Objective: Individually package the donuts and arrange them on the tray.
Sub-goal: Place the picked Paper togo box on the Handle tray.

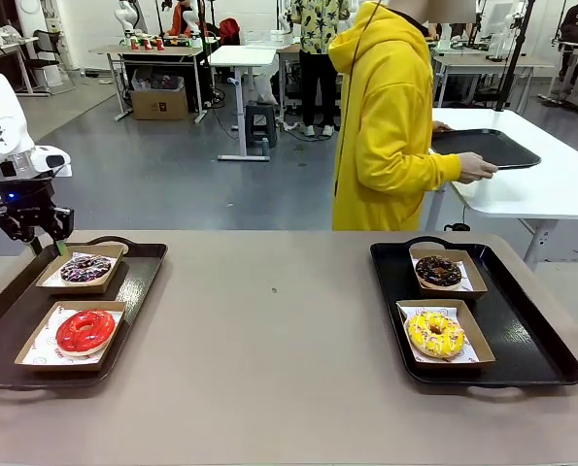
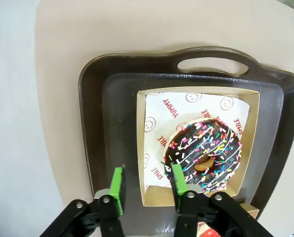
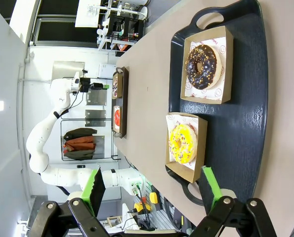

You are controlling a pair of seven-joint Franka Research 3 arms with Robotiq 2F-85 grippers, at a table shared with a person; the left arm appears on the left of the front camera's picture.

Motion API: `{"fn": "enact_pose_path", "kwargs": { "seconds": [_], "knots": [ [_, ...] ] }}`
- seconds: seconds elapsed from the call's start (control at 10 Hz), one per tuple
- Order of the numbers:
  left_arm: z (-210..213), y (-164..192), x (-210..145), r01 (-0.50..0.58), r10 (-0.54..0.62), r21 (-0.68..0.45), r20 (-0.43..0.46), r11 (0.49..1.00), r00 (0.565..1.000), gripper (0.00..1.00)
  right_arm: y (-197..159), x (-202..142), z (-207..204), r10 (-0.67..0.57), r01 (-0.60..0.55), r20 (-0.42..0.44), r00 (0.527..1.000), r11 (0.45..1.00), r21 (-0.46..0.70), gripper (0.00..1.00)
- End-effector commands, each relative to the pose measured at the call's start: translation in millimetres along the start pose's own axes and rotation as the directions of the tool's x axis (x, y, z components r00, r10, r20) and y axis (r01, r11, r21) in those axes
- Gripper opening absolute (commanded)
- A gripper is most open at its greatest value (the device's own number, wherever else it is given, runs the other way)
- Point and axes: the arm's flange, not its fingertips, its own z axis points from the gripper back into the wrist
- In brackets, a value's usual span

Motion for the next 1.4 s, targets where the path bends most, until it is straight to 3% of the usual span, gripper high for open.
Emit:
{"fn": "enact_pose_path", "kwargs": {
  "seconds": [0.0,0.2,0.3,0.6,1.0,1.1,1.3],
  "knots": [
    [6,4,-4,-0.003,0.003,-0.009,0.002,1.0,1.0,1.0,0,0,-1,-0.004,0.004,0.003,1.0,1.0,-0.003,1.0],
    [11,3,-7,0.004,-0.004,-0.044,0.002,0.999,1.0,1.0,0,0,-1,-0.004,0.004,0.003,1.0,1.0,-0.003,1.0],
    [13,4,-9,0.005,-0.005,-0.071,-0.004,0.997,1.0,0.8,0,0,-1,-0.004,0.004,0.003,1.0,1.0,-0.003,1.0],
    [32,11,-30,0.036,-0.049,-0.257,-0.041,0.966,0.998,0.8,0,0,-1,-0.004,0.004,0.003,1.0,1.0,-0.003,1.0],
    [70,88,-97,0.043,-0.021,-0.575,0.044,0.817,0.999,0.8,0,0,-1,-0.004,0.004,0.003,1.0,1.0,-0.003,1.0],
    [74,117,-113,0.043,0.02,-0.7,0.082,0.713,0.996,0.8,0,0,-1,-0.004,0.004,0.003,1.0,1.0,-0.003,1.0],
    [73,161,-138,0.028,0.098,-0.814,0.104,0.581,0.99,0.8,0,0,-1,-0.004,0.004,0.003,1.0,1.0,-0.003,1.0]
  ]
}}
